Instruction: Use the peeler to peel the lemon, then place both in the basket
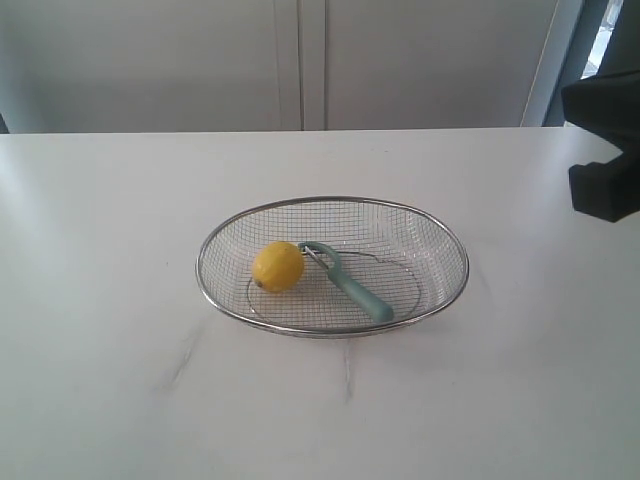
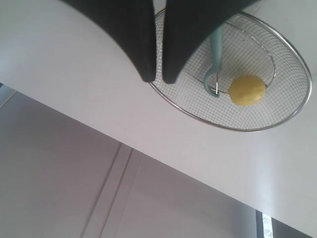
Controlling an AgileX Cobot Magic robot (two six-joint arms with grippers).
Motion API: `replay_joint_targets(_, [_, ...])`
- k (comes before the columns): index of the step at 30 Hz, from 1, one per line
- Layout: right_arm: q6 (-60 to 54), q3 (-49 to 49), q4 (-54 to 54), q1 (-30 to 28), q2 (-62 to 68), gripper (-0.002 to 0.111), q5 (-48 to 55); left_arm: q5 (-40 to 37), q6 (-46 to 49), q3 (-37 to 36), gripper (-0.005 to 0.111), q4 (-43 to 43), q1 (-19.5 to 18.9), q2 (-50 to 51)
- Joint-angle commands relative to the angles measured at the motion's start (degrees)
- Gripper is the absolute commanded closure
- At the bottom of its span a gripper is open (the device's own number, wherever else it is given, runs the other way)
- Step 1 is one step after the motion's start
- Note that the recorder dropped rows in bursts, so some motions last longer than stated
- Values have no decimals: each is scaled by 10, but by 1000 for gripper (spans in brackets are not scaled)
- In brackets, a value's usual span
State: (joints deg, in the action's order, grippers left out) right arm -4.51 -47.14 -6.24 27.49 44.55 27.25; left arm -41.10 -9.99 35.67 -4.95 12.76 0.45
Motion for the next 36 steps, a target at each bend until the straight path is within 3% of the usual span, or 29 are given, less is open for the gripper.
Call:
replay_joint_targets(1, [2, 4, -1, -1, -5, 103, -4, 21, -3, -50, 107, 17, -1, -4])
replay_joint_targets(6, [2, 4, -1, -1, -5, 103, -4, 27, -4, -111, 107, 17, -1, -4])
replay_joint_targets(10, [2, 4, -1, -1, -5, 103, -4, 95, -3, -166, 107, 17, -1, -4])
replay_joint_targets(15, [2, 4, -1, -1, -5, 103, -4, 111, -3, -240, 107, -8, -1, -4])
replay_joint_targets(19, [2, 4, -1, -1, -5, 103, -4, 229, -3, -295, 107, -22, -1, -4])
replay_joint_targets(25, [2, 4, -1, -1, -5, 103, -4, 230, -3, -357, 107, -19, -1, -4])
replay_joint_targets(31, [2, 4, -1, -1, -5, 103, -3, 289, -3, -357, 107, 12, -1, -4])
replay_joint_targets(36, [2, 4, -1, -1, -5, 103, -3, 295, -3, -357, 107, 64, -1, -4])
